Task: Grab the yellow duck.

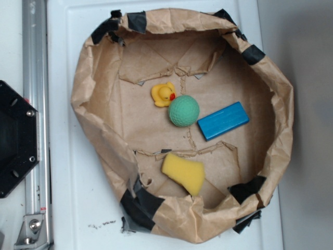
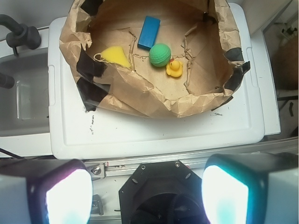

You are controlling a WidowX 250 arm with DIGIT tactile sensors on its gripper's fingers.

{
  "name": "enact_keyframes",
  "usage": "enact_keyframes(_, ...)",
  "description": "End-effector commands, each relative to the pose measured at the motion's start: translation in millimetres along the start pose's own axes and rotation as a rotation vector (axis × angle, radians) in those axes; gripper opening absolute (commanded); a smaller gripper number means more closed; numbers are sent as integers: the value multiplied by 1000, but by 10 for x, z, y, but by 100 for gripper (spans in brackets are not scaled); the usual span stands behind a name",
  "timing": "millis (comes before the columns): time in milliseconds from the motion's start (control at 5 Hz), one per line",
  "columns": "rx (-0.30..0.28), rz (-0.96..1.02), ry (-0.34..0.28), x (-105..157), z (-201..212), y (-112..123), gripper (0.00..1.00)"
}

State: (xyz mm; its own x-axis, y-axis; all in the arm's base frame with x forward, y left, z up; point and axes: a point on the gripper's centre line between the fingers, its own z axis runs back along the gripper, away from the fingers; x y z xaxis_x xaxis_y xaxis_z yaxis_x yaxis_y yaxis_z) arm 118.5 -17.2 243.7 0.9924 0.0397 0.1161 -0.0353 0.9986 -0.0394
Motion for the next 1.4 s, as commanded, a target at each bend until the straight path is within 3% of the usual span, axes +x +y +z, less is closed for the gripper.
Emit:
enact_keyframes(0, 0, 0, 0, 0, 0, 0, 100)
enact_keyframes(400, 20, -252, -79, 941, -755, 161, 100)
enact_keyframes(600, 67, -358, -73, 1080, -1138, 222, 100)
enact_keyframes(800, 77, -350, -58, 1141, -1328, 452, 100)
enact_keyframes(1200, 77, -350, -58, 1141, -1328, 452, 100)
